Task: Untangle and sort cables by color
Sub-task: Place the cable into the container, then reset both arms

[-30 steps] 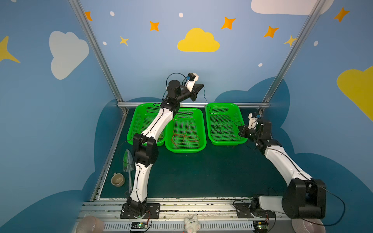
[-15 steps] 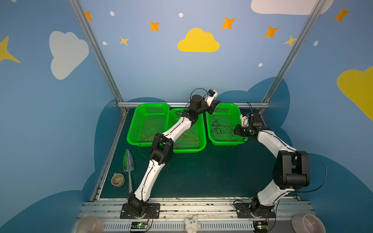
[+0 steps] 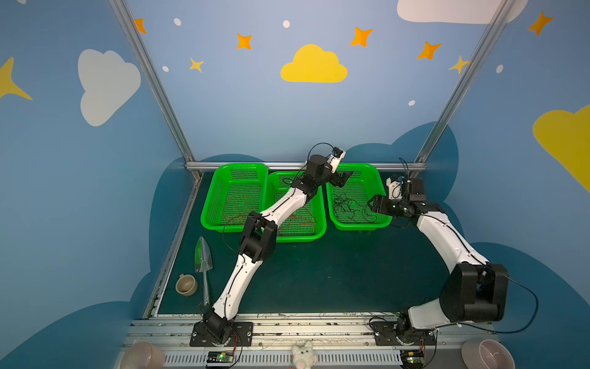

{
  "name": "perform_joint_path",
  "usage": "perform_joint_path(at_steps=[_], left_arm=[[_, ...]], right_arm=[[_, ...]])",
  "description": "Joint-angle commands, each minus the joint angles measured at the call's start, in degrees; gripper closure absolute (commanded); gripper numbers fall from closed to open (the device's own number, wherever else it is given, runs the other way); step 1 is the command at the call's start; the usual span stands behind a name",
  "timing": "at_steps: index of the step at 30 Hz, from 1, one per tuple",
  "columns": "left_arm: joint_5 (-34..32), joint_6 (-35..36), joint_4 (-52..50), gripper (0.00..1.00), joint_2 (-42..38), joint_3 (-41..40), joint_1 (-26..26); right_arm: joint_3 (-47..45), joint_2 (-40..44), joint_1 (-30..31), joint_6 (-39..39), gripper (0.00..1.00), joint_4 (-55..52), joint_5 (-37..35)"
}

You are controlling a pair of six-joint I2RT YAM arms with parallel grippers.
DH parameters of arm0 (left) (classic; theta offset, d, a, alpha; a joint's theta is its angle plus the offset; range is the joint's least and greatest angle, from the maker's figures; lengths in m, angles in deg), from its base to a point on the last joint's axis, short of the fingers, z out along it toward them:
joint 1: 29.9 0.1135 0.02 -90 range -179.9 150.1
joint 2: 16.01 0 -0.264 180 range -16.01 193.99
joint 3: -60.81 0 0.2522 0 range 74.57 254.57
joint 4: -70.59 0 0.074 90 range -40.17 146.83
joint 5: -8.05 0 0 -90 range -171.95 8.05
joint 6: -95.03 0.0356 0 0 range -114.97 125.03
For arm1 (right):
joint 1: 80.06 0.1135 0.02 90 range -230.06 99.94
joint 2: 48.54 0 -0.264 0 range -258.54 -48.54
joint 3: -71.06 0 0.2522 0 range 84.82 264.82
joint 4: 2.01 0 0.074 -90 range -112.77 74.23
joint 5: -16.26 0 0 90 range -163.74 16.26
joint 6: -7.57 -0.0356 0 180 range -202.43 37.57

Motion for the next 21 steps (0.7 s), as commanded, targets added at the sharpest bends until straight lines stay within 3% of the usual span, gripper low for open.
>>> perform_joint_path(at_steps=[1, 7, 13, 16, 18, 21], left_arm=[[-3.1, 2.7, 7.6, 0.01, -13.3, -11.1, 0.1], [-7.7, 6.1, 13.4, 0.01, -42.6, -47.1, 0.5], [-21.7, 2.8, 5.5, 0.01, -72.8, -79.5, 2.5], [-27.4, 1.4, 4.5, 0.01, -84.2, -92.9, 6.0], [-30.5, -1.8, 4.8, 0.00, -89.5, -100.1, 10.2], [-29.2, -3.2, 8.5, 0.01, -93.1, -107.7, 18.0]], right_arm=[[-3.6, 5.4, 0.9, 1.1, 0.16, -1.1, -3.1], [-19.1, 23.0, 1.1, 2.0, 0.16, 2.4, -13.1], [-40.7, 40.8, 1.1, 2.0, 0.11, 16.7, -22.1], [-45.0, 39.8, 1.2, 2.4, 0.11, 25.3, -23.4], [-45.5, 34.5, 1.2, 3.1, 0.11, 30.4, -22.8], [-42.6, 23.6, 1.2, 4.2, 0.11, 32.4, -24.0]])
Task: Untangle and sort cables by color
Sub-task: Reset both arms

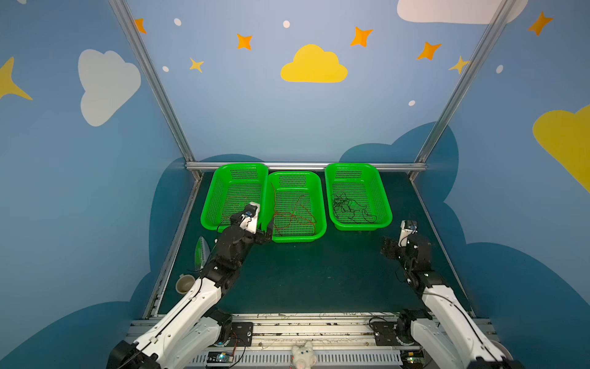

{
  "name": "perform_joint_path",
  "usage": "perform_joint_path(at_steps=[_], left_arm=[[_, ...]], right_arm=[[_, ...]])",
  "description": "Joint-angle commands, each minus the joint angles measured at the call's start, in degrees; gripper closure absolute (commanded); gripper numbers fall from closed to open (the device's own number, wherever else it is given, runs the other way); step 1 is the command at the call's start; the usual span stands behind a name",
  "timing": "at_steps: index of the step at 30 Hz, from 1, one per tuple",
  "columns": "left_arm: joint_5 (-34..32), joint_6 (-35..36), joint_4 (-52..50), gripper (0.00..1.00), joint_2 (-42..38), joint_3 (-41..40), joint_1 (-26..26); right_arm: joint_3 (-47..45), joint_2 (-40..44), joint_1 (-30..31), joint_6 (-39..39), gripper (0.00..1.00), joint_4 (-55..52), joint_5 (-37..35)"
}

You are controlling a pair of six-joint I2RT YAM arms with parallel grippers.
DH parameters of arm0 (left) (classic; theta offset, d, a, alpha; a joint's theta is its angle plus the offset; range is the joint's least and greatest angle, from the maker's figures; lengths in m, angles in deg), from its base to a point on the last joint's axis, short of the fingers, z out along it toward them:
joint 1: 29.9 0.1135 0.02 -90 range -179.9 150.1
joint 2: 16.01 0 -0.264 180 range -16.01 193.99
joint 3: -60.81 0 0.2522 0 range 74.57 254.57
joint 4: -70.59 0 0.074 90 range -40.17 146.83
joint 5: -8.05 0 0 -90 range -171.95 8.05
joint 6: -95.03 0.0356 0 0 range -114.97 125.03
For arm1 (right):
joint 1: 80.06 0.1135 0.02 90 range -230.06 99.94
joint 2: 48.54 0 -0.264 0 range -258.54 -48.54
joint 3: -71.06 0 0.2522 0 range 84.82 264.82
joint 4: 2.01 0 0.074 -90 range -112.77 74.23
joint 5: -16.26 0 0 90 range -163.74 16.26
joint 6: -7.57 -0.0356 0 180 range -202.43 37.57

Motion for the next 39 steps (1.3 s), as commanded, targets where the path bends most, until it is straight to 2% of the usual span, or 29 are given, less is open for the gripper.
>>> perform_joint_path(at_steps=[1, 3, 5, 6, 8, 10, 12, 13, 16, 17, 19, 21, 24, 26, 39], left_arm=[[-4.4, -0.4, 4.5, 0.00, -0.8, -5.6, 5.2], [-5.7, 0.6, 8.1, 0.00, 2.5, -6.9, 7.8], [-4.6, -0.6, 9.7, 0.00, 6.9, -5.9, 10.1], [-2.5, -0.7, 11.0, 0.00, 9.1, -5.5, 11.2], [-0.2, -1.0, 18.3, 0.00, 14.3, -6.3, 11.9], [3.8, 1.1, 23.5, 0.00, 19.4, -5.8, 12.5], [5.3, 3.5, 23.7, 0.00, 23.2, -4.6, 12.7], [5.8, 4.1, 27.2, 0.00, 25.4, -5.3, 13.0], [6.8, 1.4, 33.5, 0.00, 31.1, -6.1, 15.5], [7.6, 1.1, 34.8, 0.00, 32.7, -6.2, 16.0], [9.3, 1.6, 38.1, 0.00, 37.4, -6.0, 16.4], [9.2, 1.0, 42.0, 0.00, 40.9, -5.6, 16.3], [7.2, 0.3, 34.9, 0.00, 40.1, -2.3, 16.5], [8.8, -0.2, 30.9, 0.00, 39.4, -1.0, 17.5], [8.7, -0.4, 31.0, 0.00, 39.2, -1.1, 17.6]], right_arm=[[4.0, -8.4, 0.0, -2.5, 0.11, 6.4, -4.6], [6.6, -13.7, -0.6, -1.6, 0.11, 6.2, -3.8], [6.6, -18.1, -0.8, 1.1, 0.11, 10.9, -3.2], [6.8, -19.6, -0.9, 2.6, 0.11, 12.6, -3.2], [7.5, -19.9, -1.4, 0.5, 0.11, 13.3, -1.1], [4.6, -19.8, -1.5, 2.0, 0.11, 20.8, 2.1], [1.4, -21.2, -1.5, 4.2, 0.11, 28.3, 4.5], [0.1, -22.9, -1.5, 4.5, 0.11, 31.6, 5.3], [-2.0, -27.6, -1.5, 9.4, 0.10, 41.0, 11.8], [-0.7, -28.2, -1.5, 10.5, 0.10, 39.5, 13.9], [3.9, -28.7, -2.2, 8.3, 0.10, 29.9, 14.3], [5.7, -29.9, -2.7, 7.6, 0.10, 28.0, 14.1], [6.2, -30.1, -2.8, 7.0, 0.10, 27.2, 13.5], [6.9, -30.4, -2.9, 6.6, 0.10, 26.3, 13.2], [7.5, -30.9, -2.9, 6.7, 0.10, 25.7, 13.4]])
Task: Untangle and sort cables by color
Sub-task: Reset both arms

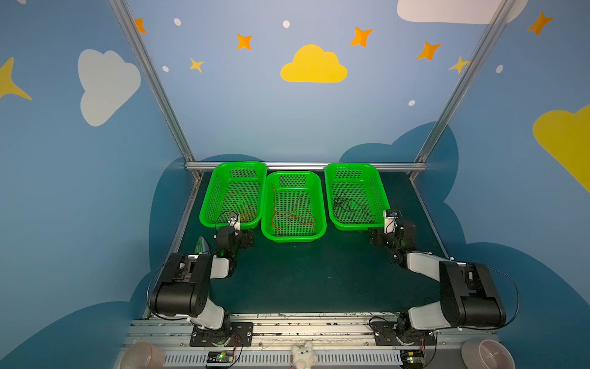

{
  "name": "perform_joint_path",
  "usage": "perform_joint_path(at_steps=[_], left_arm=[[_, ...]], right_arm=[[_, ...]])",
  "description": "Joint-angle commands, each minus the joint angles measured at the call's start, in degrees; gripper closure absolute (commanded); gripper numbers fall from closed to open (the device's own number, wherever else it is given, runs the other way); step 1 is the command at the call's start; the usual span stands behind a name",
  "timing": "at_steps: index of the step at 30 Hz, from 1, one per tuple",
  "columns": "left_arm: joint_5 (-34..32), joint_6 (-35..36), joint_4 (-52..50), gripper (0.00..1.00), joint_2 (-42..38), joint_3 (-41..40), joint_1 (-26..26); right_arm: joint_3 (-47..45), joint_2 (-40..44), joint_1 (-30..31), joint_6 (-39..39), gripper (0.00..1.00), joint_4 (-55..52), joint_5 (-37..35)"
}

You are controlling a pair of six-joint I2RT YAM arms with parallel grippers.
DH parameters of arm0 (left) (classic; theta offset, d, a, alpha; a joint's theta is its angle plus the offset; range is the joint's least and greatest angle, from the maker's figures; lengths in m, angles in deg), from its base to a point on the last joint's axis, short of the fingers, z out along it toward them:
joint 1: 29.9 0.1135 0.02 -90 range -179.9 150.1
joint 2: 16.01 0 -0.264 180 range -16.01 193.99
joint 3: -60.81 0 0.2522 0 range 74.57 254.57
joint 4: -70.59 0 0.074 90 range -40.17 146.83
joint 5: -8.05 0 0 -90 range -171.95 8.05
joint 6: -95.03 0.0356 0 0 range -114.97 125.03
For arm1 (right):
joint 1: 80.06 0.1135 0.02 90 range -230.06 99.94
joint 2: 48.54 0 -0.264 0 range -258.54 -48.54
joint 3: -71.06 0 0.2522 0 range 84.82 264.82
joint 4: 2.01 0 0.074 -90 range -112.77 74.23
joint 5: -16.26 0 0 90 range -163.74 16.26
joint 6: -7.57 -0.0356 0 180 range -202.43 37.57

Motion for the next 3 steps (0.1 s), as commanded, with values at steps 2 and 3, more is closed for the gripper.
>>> perform_joint_path(at_steps=[2, 3], left_arm=[[2.6, -0.2, 0.8, 0.00, -1.0, 2.4, 0.7], [3.0, -0.2, 0.4, 0.00, -1.2, 2.4, 0.9]], right_arm=[[2.1, -0.2, -0.5, -0.7, 0.10, 1.3, 0.6], [1.7, 0.1, -0.4, -0.8, 0.10, 1.7, 0.2]])
